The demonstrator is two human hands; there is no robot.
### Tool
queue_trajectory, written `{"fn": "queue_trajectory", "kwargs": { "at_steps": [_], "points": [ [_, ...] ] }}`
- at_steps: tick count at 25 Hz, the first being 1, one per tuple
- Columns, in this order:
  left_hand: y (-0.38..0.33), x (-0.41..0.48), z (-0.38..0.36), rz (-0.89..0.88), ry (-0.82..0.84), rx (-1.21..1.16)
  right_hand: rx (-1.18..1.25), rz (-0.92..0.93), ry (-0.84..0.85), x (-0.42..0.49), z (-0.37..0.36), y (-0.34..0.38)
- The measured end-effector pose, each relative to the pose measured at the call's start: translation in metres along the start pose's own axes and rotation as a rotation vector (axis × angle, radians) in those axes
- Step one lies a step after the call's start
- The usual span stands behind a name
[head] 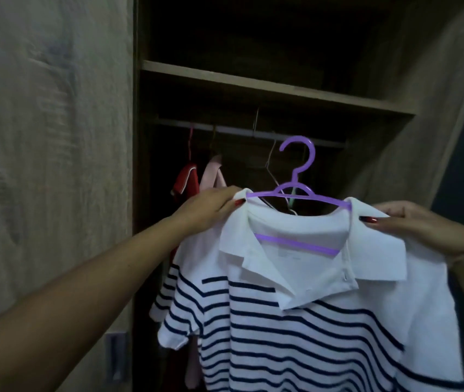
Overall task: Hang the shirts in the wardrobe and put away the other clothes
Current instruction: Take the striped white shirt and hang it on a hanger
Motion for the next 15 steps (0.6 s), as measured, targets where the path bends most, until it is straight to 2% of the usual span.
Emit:
{"fn": "queue_trajectory", "kwargs": {
  "at_steps": [2, 4, 8, 11, 15],
  "points": [
    [0.013, 0.013, -0.009, 0.160, 0.146, 0.255, -0.047, -0.046, -0.019, -0.007, 0.009, 0.003],
    [0.032, 0.014, -0.013, 0.321, 0.178, 0.445, -0.057, -0.079, -0.035, -0.007, 0.018, 0.009],
    [0.060, 0.010, -0.011, 0.516, 0.163, 0.505, -0.096, -0.105, -0.090, 0.024, 0.026, 0.026],
    [0.063, 0.009, -0.006, 0.515, 0.212, 0.340, -0.125, -0.059, -0.175, 0.078, 0.003, 0.044],
    [0.065, 0.011, 0.005, 0.392, 0.184, 0.267, -0.104, -0.009, -0.255, 0.166, -0.034, 0.056]
  ]
}}
Point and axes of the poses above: each hand's wrist, its own x-axis towards the middle knuckle, its own z-axis out of the back of the hand, y = z × x, the point moved 1 cm from there along x, towards the middle knuckle, and after that the axes turned 11 degrees about -x, right-handed, at the moved point
